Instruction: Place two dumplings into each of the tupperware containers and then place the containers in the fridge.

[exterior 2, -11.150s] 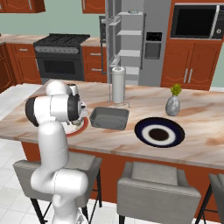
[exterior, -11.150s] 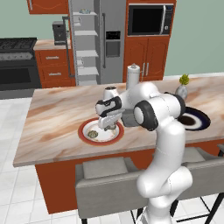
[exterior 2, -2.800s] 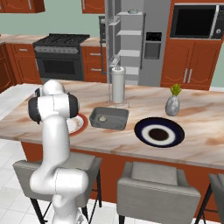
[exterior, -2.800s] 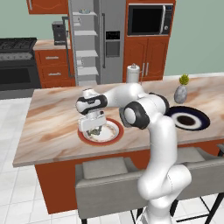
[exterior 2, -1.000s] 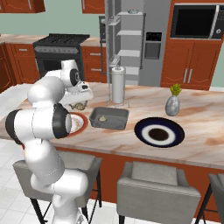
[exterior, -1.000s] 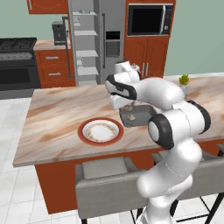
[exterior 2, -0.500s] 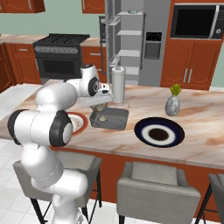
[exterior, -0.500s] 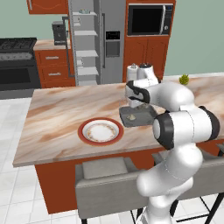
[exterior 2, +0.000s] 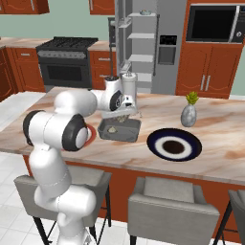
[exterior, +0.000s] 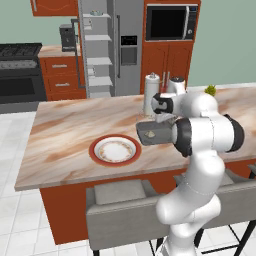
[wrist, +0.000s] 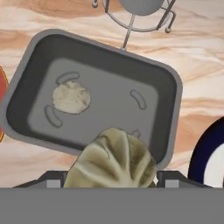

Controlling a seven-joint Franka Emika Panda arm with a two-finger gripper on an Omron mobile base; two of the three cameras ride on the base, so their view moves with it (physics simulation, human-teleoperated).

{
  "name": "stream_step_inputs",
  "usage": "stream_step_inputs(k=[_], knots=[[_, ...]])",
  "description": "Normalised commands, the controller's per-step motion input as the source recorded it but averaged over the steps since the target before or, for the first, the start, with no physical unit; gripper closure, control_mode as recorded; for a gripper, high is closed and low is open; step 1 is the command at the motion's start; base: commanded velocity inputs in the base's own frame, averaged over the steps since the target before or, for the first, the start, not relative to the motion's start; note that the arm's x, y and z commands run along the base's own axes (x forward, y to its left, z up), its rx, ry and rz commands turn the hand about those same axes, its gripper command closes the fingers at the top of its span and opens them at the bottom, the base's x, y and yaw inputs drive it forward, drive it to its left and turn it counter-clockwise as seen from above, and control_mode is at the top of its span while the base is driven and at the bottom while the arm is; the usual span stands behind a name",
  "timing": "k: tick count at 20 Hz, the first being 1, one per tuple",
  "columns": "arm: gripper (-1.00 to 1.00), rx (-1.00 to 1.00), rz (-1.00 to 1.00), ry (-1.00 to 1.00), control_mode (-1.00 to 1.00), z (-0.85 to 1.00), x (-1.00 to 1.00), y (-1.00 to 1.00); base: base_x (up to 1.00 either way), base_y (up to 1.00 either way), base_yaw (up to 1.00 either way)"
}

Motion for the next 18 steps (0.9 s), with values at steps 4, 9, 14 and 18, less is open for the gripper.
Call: stream_step_inputs(k=[4,9,14,18], knots=[[1.00,0.01,0.00,-0.02,-1.00,-0.49,0.04,0.00,0.00,0.00,0.00],[1.00,0.00,0.00,-0.03,-1.00,-0.52,0.11,0.02,0.00,0.00,0.00],[1.00,0.00,0.00,0.00,-1.00,-0.34,0.21,0.06,0.00,0.00,0.00],[1.00,0.00,0.00,0.00,-1.00,-0.14,0.23,0.10,0.00,0.00,0.00]])
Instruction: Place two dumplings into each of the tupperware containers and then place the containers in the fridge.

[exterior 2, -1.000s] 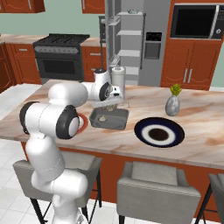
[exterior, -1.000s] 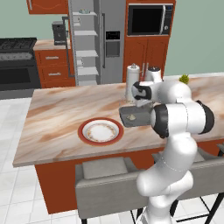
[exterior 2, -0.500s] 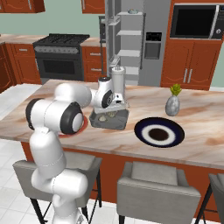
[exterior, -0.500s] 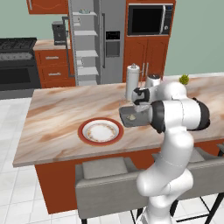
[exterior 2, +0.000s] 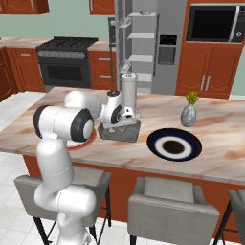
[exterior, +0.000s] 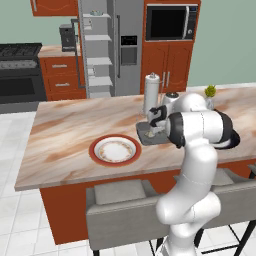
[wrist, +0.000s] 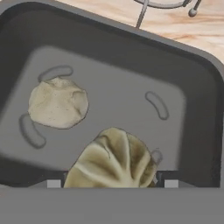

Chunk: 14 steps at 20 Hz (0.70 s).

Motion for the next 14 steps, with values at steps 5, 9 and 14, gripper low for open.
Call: stream_step_inputs(k=[5,9,14], knots=[[1.00,0.00,0.00,0.00,-1.00,-0.03,0.17,0.09,0.00,0.00,0.00],[1.00,0.00,0.00,0.01,-1.00,0.00,0.22,0.02,0.00,0.00,0.00],[-1.00,0.00,0.00,0.02,-1.00,0.00,0.09,0.00,0.00,0.00,0.00]])
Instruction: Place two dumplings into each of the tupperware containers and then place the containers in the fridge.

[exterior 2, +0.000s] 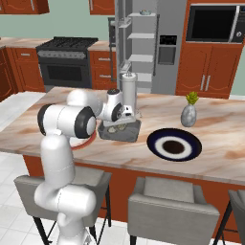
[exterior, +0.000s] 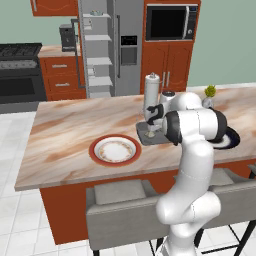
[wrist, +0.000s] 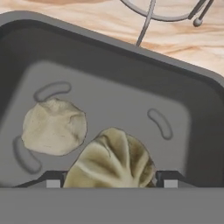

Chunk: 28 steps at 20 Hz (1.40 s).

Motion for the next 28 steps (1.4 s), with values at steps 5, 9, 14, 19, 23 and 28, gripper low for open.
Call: stream_step_inputs(k=[5,9,14,19,23,28], knots=[[-1.00,0.00,0.00,0.00,-1.00,0.00,0.00,0.00,0.00,0.00,0.00],[-1.00,0.00,0.00,0.03,-1.00,0.01,0.00,0.00,0.00,0.00,0.00],[-1.00,0.00,-0.07,0.01,-1.00,0.24,-0.27,-0.24,0.00,0.00,0.00],[-1.00,0.00,-0.21,0.00,-1.00,0.32,-0.69,-0.55,0.00,0.00,0.00],[-1.00,0.01,-0.30,0.00,-1.00,0.01,-0.52,-0.70,0.00,0.00,0.00],[-1.00,0.06,-0.24,0.05,-1.00,0.00,0.00,-0.17,0.00,0.00,0.00]])
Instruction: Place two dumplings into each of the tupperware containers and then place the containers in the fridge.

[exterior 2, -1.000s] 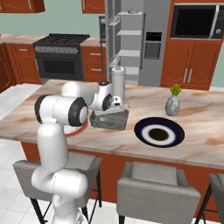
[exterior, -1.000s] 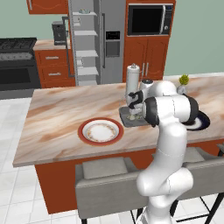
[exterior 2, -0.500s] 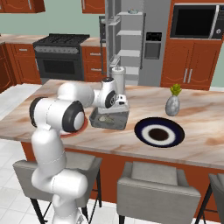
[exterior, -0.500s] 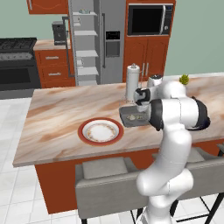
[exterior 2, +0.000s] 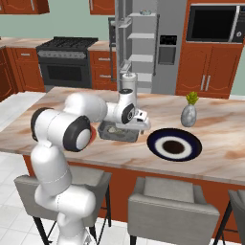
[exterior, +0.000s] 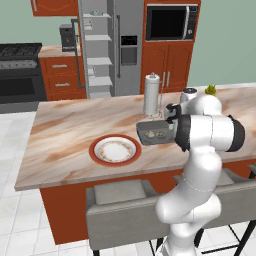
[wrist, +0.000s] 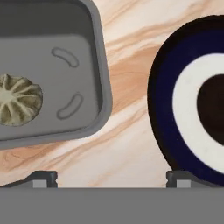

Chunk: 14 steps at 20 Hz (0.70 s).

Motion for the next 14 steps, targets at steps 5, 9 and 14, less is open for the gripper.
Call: stream_step_inputs(k=[5,9,14], knots=[[-1.00,0.13,-0.11,0.20,-1.00,0.00,0.23,0.01,0.00,0.00,0.00],[-1.00,0.17,-0.08,0.26,-1.00,-0.01,0.37,0.00,0.00,0.00,0.00],[-1.00,0.04,-0.05,0.03,-1.00,-0.18,0.22,0.00,0.00,0.00,0.00]])
